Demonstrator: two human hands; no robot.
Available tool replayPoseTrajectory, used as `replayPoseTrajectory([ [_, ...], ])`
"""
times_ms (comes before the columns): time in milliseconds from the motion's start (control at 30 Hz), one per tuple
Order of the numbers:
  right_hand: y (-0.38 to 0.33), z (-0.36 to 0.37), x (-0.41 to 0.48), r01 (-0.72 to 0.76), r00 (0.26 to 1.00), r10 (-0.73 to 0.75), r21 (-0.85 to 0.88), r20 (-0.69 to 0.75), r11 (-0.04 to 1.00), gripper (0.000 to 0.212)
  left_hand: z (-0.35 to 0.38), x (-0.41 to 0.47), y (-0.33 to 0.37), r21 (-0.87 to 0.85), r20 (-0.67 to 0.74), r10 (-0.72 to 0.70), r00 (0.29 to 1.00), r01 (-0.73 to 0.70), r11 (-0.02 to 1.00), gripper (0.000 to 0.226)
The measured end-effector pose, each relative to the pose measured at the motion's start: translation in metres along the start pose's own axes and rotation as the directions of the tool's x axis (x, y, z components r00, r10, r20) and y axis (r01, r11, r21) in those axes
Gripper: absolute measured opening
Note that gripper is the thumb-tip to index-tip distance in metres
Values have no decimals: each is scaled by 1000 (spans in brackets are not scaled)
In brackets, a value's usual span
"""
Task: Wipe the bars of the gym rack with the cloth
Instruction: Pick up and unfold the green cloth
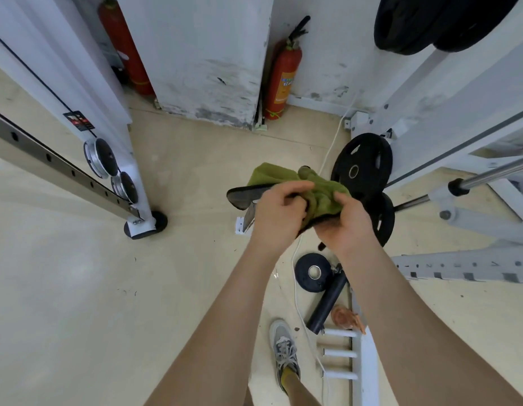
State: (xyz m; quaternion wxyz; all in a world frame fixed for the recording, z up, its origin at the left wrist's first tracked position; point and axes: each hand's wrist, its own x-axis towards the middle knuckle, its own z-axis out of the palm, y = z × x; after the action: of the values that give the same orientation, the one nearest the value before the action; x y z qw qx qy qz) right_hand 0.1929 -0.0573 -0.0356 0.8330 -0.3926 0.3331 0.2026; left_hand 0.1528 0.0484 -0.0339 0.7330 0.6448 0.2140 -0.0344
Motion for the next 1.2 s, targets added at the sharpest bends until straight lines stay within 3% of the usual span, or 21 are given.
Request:
replayPoseTrajectory([
  [133,-3,-15,-7,-75,997,80,174,-22,982,32,-17,7,-17,-74,-328,-98,939,78,994,33],
  [200,-8,-17,-8,-117,992,105,196,71,974,15,-28,18,-23,-361,-299,-309,903,193,912,38],
  [267,-16,-17,-9,-109,984,89,125,153,986,29,-33,29,-26,-566,-200,-440,876,263,781,37],
  [333,-26,-17,-17,-80,974,70,37,218,996,39,-33,37,-20,-623,-118,-467,876,301,722,36],
  [400,-37,-16,-28,8,953,57,-212,297,977,50,-31,41,-6,-644,-117,-414,903,248,723,36],
  [433,-39,-13,-33,102,944,47,-422,328,901,52,-28,42,4,-635,-132,-350,927,192,748,38],
  [500,-33,-4,-40,309,928,13,-787,373,533,62,-15,32,33,-548,-72,-175,982,108,830,42],
  [533,-27,0,-39,376,923,-60,-854,381,361,62,-5,21,48,-464,12,-85,996,81,882,45],
  [567,-21,5,-41,423,904,-188,-866,384,267,61,5,8,61,-362,111,-7,994,46,931,48],
  [600,-16,7,-43,466,865,-328,-850,380,245,54,13,-4,68,-268,210,51,976,7,963,51],
  [667,-15,9,-47,518,792,-523,-801,316,301,27,17,-22,73,-207,359,117,926,-44,977,52],
  [700,-19,6,-49,508,806,-540,-752,244,419,20,14,-30,71,-250,392,130,911,-31,968,52],
  [767,-32,-1,-51,423,890,-455,-458,44,782,14,6,-46,64,-362,356,107,928,31,932,50],
  [800,-38,-7,-53,315,940,-339,-266,-49,911,10,5,-54,57,-368,281,56,958,54,928,48],
  [833,-42,-15,-56,211,971,-221,-114,-87,971,9,6,-62,49,-332,186,2,982,61,941,44],
  [933,-56,-32,-65,131,991,-131,3,-3,991,19,19,-87,28,-107,6,-66,998,66,992,29],
  [967,-59,-35,-68,123,992,-123,24,-11,992,28,23,-95,26,-48,9,-59,998,60,997,25],
  [1067,-62,-61,-71,-53,982,50,9,180,999,66,36,-119,34,36,53,-1,999,-1,999,22],
  [1100,-60,-75,-71,-63,977,67,-24,201,998,63,42,-128,41,50,63,2,998,-5,999,23],
  [1167,-65,-98,-72,70,962,-13,-197,273,978,41,52,-143,50,125,58,-4,998,-3,992,28],
  [1200,-65,-101,-89,46,944,23,-200,330,979,40,56,-150,51,178,28,-9,1000,4,984,28],
])
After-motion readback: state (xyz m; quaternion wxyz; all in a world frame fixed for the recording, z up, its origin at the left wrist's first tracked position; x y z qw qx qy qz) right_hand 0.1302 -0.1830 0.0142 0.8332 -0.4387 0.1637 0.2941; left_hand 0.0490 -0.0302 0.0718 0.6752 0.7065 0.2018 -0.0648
